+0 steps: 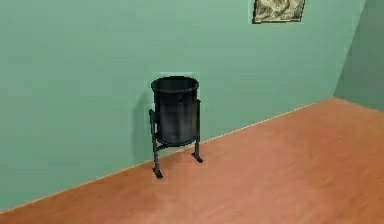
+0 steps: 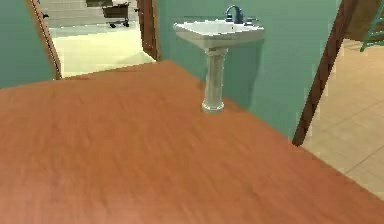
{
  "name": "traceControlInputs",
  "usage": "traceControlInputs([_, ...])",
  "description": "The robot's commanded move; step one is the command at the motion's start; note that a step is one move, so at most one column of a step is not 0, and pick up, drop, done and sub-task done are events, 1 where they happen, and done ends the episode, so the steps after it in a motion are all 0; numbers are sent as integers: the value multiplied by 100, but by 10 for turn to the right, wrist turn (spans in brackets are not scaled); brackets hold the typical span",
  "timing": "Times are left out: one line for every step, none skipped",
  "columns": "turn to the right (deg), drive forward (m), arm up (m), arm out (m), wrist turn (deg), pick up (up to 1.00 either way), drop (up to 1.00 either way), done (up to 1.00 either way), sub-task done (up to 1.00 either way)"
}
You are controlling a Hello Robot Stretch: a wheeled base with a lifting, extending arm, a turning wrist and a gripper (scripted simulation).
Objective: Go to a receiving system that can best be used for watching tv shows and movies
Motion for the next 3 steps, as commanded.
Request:
traceControlInputs([450, 0, 0, 0, 0, 0, 0, 0, 0])
traceControlInputs([210, 0, 0, 0, 0, 0, 0, 0, 0])
traceControlInputs([0, 100, 0, 0, 0, 0, 0, 0, 0])
